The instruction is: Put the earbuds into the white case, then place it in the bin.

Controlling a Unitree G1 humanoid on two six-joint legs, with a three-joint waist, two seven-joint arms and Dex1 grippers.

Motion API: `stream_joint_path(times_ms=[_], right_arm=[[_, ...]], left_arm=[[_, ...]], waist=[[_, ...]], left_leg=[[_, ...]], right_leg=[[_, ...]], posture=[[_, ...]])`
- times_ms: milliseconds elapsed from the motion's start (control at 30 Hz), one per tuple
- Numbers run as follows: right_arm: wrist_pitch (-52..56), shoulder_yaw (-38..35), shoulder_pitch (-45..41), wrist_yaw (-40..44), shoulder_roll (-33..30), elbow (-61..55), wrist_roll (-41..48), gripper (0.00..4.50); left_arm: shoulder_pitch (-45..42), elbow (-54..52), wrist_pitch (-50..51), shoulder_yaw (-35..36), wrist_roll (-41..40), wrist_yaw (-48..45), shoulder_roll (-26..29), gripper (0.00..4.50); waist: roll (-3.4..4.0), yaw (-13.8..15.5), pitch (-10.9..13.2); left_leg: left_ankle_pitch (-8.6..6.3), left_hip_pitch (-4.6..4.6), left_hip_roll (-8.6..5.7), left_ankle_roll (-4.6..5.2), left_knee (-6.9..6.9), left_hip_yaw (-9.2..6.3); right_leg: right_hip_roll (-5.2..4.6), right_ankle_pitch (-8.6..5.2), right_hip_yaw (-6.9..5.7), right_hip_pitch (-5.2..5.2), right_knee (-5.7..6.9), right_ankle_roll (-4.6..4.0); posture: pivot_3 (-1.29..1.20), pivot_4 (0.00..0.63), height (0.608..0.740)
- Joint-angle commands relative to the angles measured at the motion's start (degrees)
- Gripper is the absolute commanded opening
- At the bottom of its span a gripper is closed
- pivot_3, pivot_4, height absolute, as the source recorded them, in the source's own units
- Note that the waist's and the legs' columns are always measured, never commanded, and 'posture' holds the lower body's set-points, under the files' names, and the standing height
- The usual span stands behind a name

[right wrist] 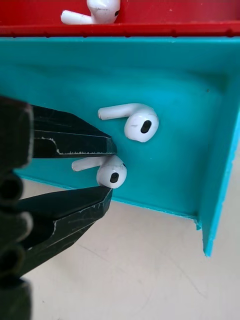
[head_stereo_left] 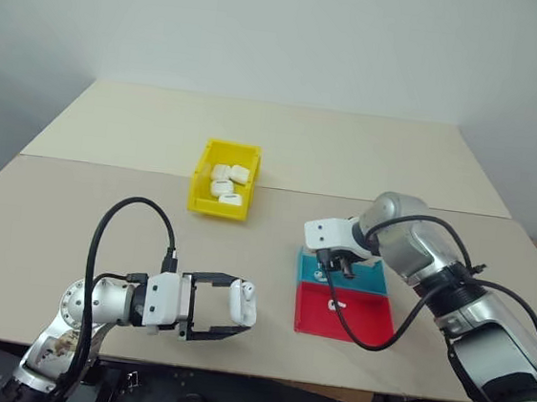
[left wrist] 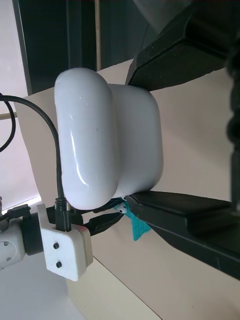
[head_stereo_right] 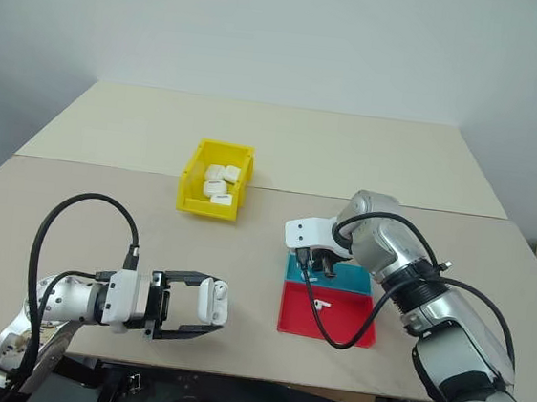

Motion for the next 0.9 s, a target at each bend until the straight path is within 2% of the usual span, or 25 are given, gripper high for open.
stream_joint_path(times_ms=[33, 200, 300, 467, 600, 700, 800, 900], right_arm=[[3.81, -7.46, -0.43, -0.55, -2.74, -6.91, 3.04, 0.88], [11.37, -18.95, 2.41, -2.47, -6.09, -18.26, 10.02, 0.88], [23.41, -30.07, 5.3, -3.2, -7.18, -29.25, 17.46, 0.88], [44.42, -50.15, 7.72, -4.62, -5.26, -46.42, 32.17, 0.88], [57.53, -65.85, 6.67, -7.08, 1.24, -57.36, 42.82, 0.88], [62.5, -72.21, 4.93, -9.14, 6.02, -62.02, 49.06, 0.88], [65.37, -76.3, 3.42, -11.76, 12.13, -65.5, 54.52, 0.88], [64.99, -76.92, 5.08, -14.95, 16.85, -68.39, 59.17, 0.88]], left_arm=[[-2.69, -2.3, 1.15, 0.12, -2.92, 1.87, -1.47, 2.75], [-7.59, -4.43, 5.73, -1.03, -4.98, 5.5, -4.34, 2.75], [-10.52, -5.72, 9.17, -1.6, -7.01, 7.7, -6.3, 2.75], [-15.9, -7.83, 15.64, -2.07, -11.06, 12.1, -9.26, 2.75], [-21.02, -9.93, 21.26, -1.88, -15.39, 13.98, -9.99, 2.75], [-23.82, -10.38, 23.81, -1.39, -17.55, 14.17, -9.65, 2.75], [-25.63, -10.09, 25.0, -1.23, -18.79, 14.05, -9.7, 2.75], [-25.92, -9.43, 24.59, -1.66, -18.41, 13.56, -10.08, 2.75]], waist=[[0.0, 0.1, 0.0], [0.0, 0.55, 0.0], [0.0, 0.61, 0.0], [0.0, 0.67, -0.01], [-0.01, 0.47, -0.01], [0.03, 0.1, -0.03], [0.04, -0.14, -0.03], [0.05, -0.2, -0.04]], left_leg=[[0.0, -0.01, 0.0, 0.0, 0.0, 0.0], [0.0, -0.03, -0.01, 0.0, 0.03, -0.04], [0.0, -0.04, -0.01, 0.0, 0.03, -0.08], [0.0, -0.03, -0.02, 0.0, 0.04, -0.12], [0.0, 0.02, -0.04, 0.0, 0.04, -0.17], [0.0, 0.05, -0.06, 0.0, 0.05, -0.19], [0.01, 0.11, -0.06, 0.0, 0.05, -0.2], [0.01, 0.12, -0.06, 0.0, 0.04, -0.21]], right_leg=[[0.0, 0.0, 0.0, -0.01, 0.01, 0.0], [-0.02, 0.0, -0.03, 0.04, -0.02, 0.01], [0.0, 0.0, -0.03, 0.04, 0.0, 0.01], [0.01, 0.0, -0.02, 0.07, 0.02, 0.01], [0.03, 0.0, -0.03, 0.14, 0.03, 0.02], [0.04, 0.0, -0.02, 0.16, 0.08, 0.02], [0.06, 0.0, -0.01, 0.18, 0.12, 0.02], [0.07, 0.0, 0.0, 0.17, 0.12, 0.02]], posture=[[0.0, 0.15, 0.74], [0.0, 0.15, 0.74], [0.0, 0.15, 0.74], [0.0, 0.15, 0.74], [0.0, 0.15, 0.74], [0.0, 0.15, 0.74], [0.0, 0.15, 0.74], [0.0, 0.15, 0.74]])
